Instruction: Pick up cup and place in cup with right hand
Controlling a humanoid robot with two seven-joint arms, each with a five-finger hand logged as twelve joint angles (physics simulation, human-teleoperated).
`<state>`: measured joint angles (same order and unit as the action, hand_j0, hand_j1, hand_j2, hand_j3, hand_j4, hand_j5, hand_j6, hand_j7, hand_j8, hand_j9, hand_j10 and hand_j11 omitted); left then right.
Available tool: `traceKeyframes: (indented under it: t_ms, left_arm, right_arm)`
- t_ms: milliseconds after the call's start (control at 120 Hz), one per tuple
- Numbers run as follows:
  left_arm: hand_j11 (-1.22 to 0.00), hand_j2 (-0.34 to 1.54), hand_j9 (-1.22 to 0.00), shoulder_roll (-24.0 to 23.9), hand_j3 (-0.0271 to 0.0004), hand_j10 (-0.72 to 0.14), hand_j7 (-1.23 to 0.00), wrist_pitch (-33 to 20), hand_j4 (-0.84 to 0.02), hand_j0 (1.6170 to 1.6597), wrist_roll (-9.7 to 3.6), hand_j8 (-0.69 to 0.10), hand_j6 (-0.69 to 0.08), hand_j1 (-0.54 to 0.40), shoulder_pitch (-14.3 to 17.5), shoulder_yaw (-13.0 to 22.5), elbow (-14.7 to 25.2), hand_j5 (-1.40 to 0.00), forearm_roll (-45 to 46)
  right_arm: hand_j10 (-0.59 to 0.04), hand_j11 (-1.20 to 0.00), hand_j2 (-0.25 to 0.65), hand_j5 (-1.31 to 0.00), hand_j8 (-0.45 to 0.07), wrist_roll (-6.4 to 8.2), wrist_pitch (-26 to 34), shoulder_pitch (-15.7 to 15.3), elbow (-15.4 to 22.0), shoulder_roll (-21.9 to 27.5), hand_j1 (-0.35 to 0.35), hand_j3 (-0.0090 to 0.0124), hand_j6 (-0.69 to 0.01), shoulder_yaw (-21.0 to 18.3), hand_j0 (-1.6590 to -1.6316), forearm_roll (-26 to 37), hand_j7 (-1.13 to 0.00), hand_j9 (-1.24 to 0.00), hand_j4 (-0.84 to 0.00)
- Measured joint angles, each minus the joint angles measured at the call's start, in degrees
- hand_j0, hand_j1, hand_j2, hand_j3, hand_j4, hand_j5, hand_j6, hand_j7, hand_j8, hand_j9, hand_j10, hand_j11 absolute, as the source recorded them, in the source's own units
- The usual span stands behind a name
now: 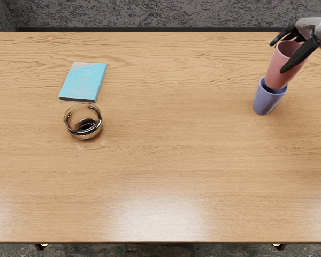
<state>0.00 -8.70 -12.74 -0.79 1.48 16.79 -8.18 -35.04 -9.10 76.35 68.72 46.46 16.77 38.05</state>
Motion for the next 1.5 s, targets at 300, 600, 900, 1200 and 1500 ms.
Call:
traceKeyframes:
  t_ms: [300, 600, 900, 1200, 1500]
  left_arm:
    - [0.00, 0.00, 0.00, 0.0, 0.0000, 0.000, 0.00, 0.0, 0.000, 1.6581, 0.00, 0.000, 0.000, 0.349, 0.0, 0.0, 0.0, 0.00, 0.0]
    - [0.00, 0.00, 0.00, 0.0, 0.0000, 0.000, 0.00, 0.0, 0.000, 1.6581, 0.00, 0.000, 0.000, 0.349, 0.0, 0.0, 0.0, 0.00, 0.0]
    - [0.00, 0.00, 0.00, 0.0, 0.0000, 0.000, 0.00, 0.0, 0.000, 1.6581, 0.00, 0.000, 0.000, 0.349, 0.0, 0.0, 0.0, 0.00, 0.0]
    - [0.00, 0.00, 0.00, 0.0, 0.0000, 0.000, 0.00, 0.0, 0.000, 1.6581, 0.00, 0.000, 0.000, 0.349, 0.0, 0.0, 0.0, 0.00, 0.0]
    - [0.00, 0.00, 0.00, 0.0, 0.0000, 0.000, 0.00, 0.0, 0.000, 1.6581, 0.00, 0.000, 0.000, 0.349, 0.0, 0.0, 0.0, 0.00, 0.0]
  right_arm:
    - [-0.230, -0.65, 0.017, -0.68, -0.187, 0.00, 0.0, -0.3, -5.8, -3.8, 0.126, -0.0010, -0.285, -0.9, -1.6498, 0.2, -0.64, -0.67, -0.463]
    - [-0.233, -0.65, 0.010, -0.68, -0.194, 0.00, 0.0, -0.5, -10.2, -6.9, 0.119, -0.0012, -0.292, -1.3, -1.6502, 0.2, -0.64, -0.67, -0.463]
    - [-0.231, -0.65, 0.034, -0.68, -0.190, 0.00, 0.0, -0.8, -12.5, -7.8, 0.132, -0.0012, -0.291, -1.4, -1.6501, 0.2, -0.64, -0.67, -0.460]
    - [-0.095, -0.24, 0.008, -0.25, -0.080, 0.04, 3.0, -1.7, -12.8, -9.3, -0.174, 0.0000, -0.118, -0.7, -1.6552, -0.1, -0.23, -0.24, -0.170]
    - [-0.024, -0.05, 0.003, -0.06, -0.021, 0.04, 2.8, -0.6, -12.7, -13.6, -0.310, 0.0000, -0.031, -0.5, -1.6574, -0.2, -0.05, -0.06, -0.042]
